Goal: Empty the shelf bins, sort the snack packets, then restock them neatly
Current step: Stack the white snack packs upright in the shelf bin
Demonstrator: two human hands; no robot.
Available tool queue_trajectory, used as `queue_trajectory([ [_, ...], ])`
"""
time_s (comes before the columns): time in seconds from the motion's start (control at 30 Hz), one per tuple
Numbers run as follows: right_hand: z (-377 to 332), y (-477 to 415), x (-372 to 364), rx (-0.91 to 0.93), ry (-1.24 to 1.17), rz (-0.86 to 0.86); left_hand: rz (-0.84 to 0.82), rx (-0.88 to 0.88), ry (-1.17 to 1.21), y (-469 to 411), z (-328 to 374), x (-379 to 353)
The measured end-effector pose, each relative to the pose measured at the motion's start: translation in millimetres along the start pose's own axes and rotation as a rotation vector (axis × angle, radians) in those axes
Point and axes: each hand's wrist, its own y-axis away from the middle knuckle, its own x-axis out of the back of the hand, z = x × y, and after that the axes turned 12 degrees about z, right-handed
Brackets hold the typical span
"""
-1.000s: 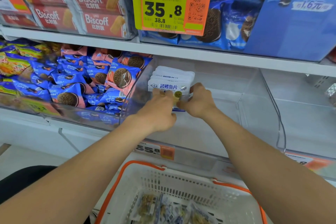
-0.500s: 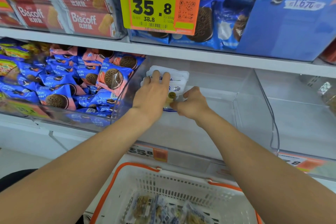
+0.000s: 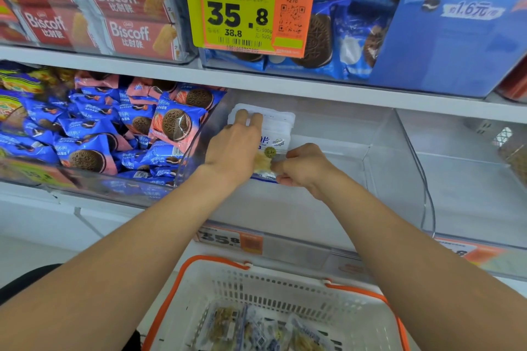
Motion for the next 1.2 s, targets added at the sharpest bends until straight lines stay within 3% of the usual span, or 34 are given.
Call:
queue_trajectory([
  [0.3, -4, 11, 18, 0.068, 0.177, -0.024, 0.021, -0.013, 0.054, 12, 2, 16],
  [0.47, -5, 58, 41, 0.308, 0.299, 0.069, 0.075, -0.052, 0.392, 45, -3, 49],
  [0.6, -10, 136, 65, 0.536, 0.11, 0.054, 0.088, 0.013, 0.619, 89, 11, 95],
  [0.7, 2, 194, 87, 0.63, 0.248, -0.124, -0.15, -0.055, 0.674, 123, 23, 129],
  [0.83, 49, 217, 87, 0.569, 0.805, -0.432, -0.743, -0.288, 0.424, 166, 34, 116],
  [0.9, 87, 210, 72, 0.503, 1.001, -0.544, -0.927, -0.328, 0.329, 189, 41, 84],
  [1.0, 155, 188, 48, 0.302, 1.107, -0.622, -1.039, -0.319, 0.264, 222, 48, 25],
  [1.1, 219, 165, 36, 0.085, 0.987, -0.545, -1.046, -0.277, 0.309, 249, 50, -28],
  [1.2, 279, 152, 38, -0.015, 1.07, -0.493, -1.035, -0.247, 0.347, 273, 56, -73],
])
